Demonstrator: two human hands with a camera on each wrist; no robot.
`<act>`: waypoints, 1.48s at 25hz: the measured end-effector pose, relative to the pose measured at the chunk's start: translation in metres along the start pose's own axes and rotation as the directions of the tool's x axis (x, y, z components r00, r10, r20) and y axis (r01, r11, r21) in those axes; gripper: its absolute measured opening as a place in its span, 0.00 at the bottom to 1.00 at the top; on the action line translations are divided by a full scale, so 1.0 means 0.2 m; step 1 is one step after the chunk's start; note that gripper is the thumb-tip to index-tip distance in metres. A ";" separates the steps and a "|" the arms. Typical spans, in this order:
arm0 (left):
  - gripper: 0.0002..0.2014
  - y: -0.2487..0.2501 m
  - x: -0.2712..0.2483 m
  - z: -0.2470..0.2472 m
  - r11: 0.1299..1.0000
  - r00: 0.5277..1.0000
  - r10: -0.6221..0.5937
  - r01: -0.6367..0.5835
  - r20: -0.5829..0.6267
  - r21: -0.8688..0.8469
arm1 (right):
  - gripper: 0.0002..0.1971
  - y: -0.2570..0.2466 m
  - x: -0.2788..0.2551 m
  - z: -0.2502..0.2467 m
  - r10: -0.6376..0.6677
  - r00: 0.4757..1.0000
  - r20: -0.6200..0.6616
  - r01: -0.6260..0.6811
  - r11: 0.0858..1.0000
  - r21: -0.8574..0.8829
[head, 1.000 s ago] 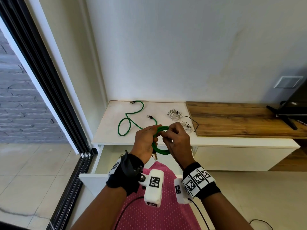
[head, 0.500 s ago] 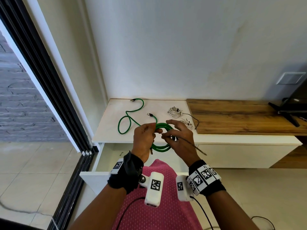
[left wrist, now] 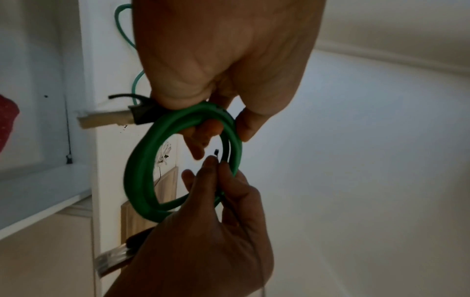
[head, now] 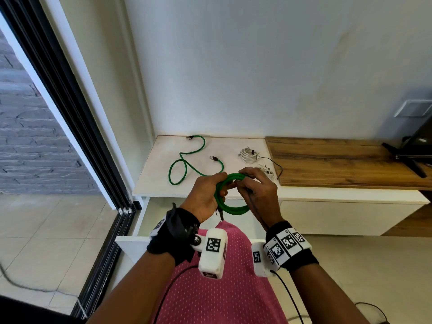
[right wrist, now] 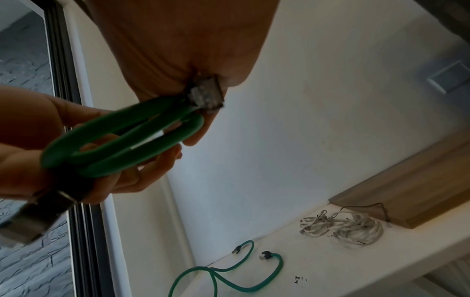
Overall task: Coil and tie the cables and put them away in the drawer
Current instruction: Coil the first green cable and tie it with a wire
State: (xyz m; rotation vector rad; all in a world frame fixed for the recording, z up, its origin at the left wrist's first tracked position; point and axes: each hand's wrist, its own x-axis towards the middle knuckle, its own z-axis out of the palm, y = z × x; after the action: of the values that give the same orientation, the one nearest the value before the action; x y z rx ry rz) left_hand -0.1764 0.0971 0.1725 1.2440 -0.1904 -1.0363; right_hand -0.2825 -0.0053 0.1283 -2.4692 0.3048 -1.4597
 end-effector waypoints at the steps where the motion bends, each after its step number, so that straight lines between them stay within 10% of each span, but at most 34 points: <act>1: 0.09 0.00 0.00 0.00 1.000 1.000 -0.010 0.010 0.003 -0.002 | 0.02 0.00 0.00 0.00 -0.009 1.000 0.011 0.009 1.000 -0.005; 19: 0.09 -0.04 0.01 -0.05 0.941 0.933 0.317 -0.287 -0.172 0.178 | 0.04 -0.03 0.07 -0.04 0.184 0.945 0.269 -0.275 0.894 0.354; 29: 0.12 -0.09 0.00 -0.11 0.965 0.945 0.251 -0.228 -0.211 0.129 | 0.10 -0.18 0.16 -0.10 0.554 0.754 0.352 -0.544 0.227 0.808; 37: 0.10 -0.08 -0.02 -0.11 0.926 0.917 0.366 -0.341 -0.158 0.163 | 0.08 -0.20 0.13 -0.11 0.538 0.669 0.513 -0.728 0.335 0.598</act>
State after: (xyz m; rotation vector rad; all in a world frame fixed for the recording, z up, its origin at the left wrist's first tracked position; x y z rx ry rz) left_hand -0.1729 0.1168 0.1530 1.3582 -0.3316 -0.5967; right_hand -0.2872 0.0220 0.1716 -1.4602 0.4279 -0.6871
